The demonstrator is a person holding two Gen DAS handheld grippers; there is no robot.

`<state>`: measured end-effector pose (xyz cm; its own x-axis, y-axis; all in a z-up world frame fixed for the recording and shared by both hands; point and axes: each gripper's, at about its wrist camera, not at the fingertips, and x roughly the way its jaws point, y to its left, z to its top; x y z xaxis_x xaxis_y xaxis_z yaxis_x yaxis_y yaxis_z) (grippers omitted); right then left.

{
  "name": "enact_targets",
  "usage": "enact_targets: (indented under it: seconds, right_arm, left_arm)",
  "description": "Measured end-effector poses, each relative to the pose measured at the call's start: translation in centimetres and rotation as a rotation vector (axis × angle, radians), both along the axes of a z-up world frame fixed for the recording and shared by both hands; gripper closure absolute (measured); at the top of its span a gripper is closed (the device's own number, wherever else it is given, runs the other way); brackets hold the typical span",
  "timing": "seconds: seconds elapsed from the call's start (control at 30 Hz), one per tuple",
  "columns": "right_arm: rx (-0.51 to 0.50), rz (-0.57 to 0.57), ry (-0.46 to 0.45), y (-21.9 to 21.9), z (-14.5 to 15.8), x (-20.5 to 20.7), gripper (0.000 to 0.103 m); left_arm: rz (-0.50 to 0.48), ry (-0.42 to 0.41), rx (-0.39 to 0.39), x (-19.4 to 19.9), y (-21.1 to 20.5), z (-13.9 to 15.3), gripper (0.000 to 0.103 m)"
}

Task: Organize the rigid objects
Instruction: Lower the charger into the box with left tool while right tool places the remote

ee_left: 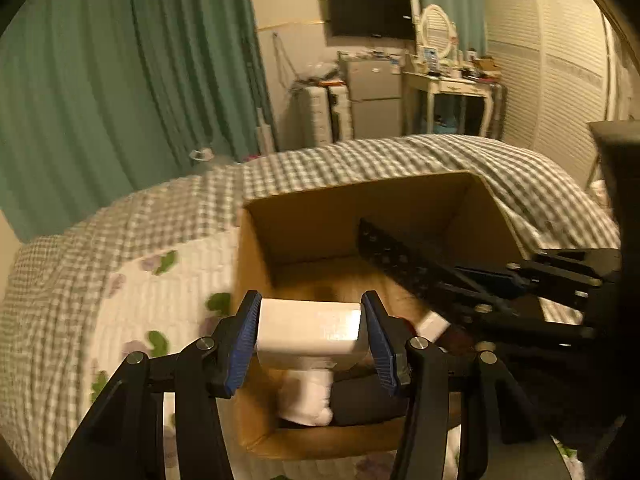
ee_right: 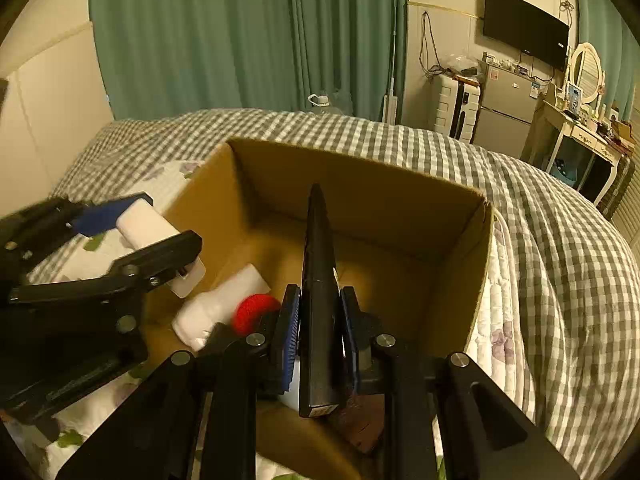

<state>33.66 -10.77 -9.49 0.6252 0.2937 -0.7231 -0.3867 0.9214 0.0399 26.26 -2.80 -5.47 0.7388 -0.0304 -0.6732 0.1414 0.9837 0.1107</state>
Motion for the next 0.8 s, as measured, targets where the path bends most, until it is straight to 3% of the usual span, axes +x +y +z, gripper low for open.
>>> enact_targets:
  seconds: [0.23,0.3,0.33,0.4,0.53,0.8]
  right_arm:
    - [0.033,-0.014,-0.014,-1.0,0.4,-0.1,0.084]
    - [0.046,-0.034,-0.042,-1.7,1.4,-0.7,0.074]
    - [0.048,-0.041,-0.05,-2.0,1.9,-0.9,0.062]
    - [0.042,-0.063,-0.077,-2.8,3.6,-1.6,0.059]
    - [0.029,-0.08,-0.119,-3.7,7.5,-3.6,0.059]
    - [0.004,-0.098,-0.296,-4.1,19.0,-11.6,0.058]
  left_arm:
    - [0.033,0.059,-0.05,0.8,-0.2,-0.9,0.05]
    - [0.044,0.042,-0.055,0.3,0.0,-0.1,0.046]
    - [0.05,0.028,-0.047,0.0,0.0,0.4,0.042]
    - [0.059,-0.02,-0.02,-1.1,-0.3,2.5,0.032]
    - [0.075,-0.098,-0.006,-3.5,-0.4,7.3,0.03]
    - [0.094,-0.302,-0.002,-10.7,-0.1,16.7,0.019]
